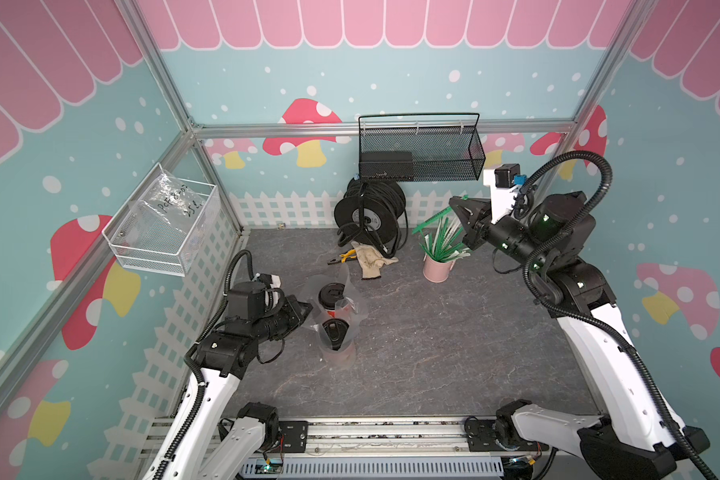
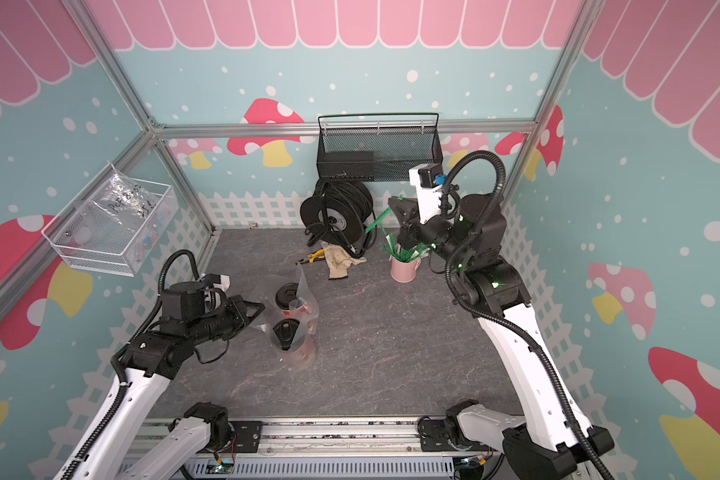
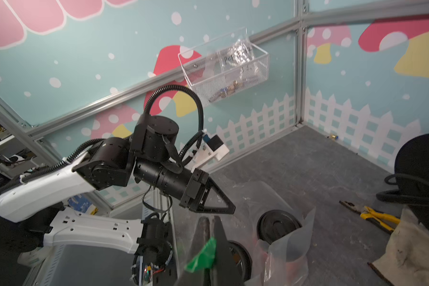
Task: Pack milk tea into plastic carrier bags
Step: Pick up the straw from the container, then place the straw in the plastic carrier bag.
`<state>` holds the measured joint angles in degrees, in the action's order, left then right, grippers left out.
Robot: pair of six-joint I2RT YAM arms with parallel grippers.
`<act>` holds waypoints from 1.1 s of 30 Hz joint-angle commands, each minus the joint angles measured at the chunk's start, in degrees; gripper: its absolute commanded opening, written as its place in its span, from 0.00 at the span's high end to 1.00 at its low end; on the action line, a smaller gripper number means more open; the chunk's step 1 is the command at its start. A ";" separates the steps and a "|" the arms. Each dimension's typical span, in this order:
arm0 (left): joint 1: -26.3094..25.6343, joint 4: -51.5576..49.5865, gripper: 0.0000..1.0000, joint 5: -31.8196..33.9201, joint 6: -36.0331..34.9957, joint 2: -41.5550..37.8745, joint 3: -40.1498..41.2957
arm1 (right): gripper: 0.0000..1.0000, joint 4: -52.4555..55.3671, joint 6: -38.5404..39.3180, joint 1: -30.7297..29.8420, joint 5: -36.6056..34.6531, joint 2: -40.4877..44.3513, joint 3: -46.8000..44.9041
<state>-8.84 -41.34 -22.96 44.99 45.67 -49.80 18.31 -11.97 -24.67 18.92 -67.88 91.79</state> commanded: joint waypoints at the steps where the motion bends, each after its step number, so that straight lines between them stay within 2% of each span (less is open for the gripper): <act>1: 0.40 -0.59 1.00 -0.56 0.02 -0.05 -1.66 | 1.00 -4.42 -6.26 -7.22 6.68 -0.27 -2.64; 3: 0.38 -0.49 1.00 -0.71 -0.03 -0.13 -1.61 | 1.00 -7.76 -9.45 -11.29 8.41 -0.30 -4.93; 7: 0.41 -0.39 1.00 -0.98 -0.10 -0.07 -1.58 | 1.00 -8.31 -10.62 -18.86 8.11 -2.75 -5.63; 13: 0.41 -0.19 1.00 -1.17 0.01 -0.03 -1.77 | 1.00 -2.24 -10.56 -24.49 6.26 -7.30 -2.95; 17: 0.41 -0.17 1.00 -1.18 0.02 0.13 -2.10 | 1.00 4.48 -10.40 -26.12 3.96 -9.57 -0.58; 24: 0.40 0.02 1.00 -1.32 0.14 0.65 -2.14 | 1.00 14.99 -9.51 -27.09 4.86 -13.54 6.18; 29: 0.40 0.16 1.00 -0.98 0.36 0.38 -1.99 | 1.00 14.48 -9.86 -27.71 8.06 -14.54 5.48; 33: 0.45 0.19 1.00 -0.98 0.35 0.32 -1.80 | 1.00 14.57 -9.58 -28.24 8.00 -15.56 5.43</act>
<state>-8.73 -41.30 -23.66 45.04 46.28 -50.35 31.81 -21.91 -52.34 25.58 -82.59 96.73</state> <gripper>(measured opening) 0.048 0.051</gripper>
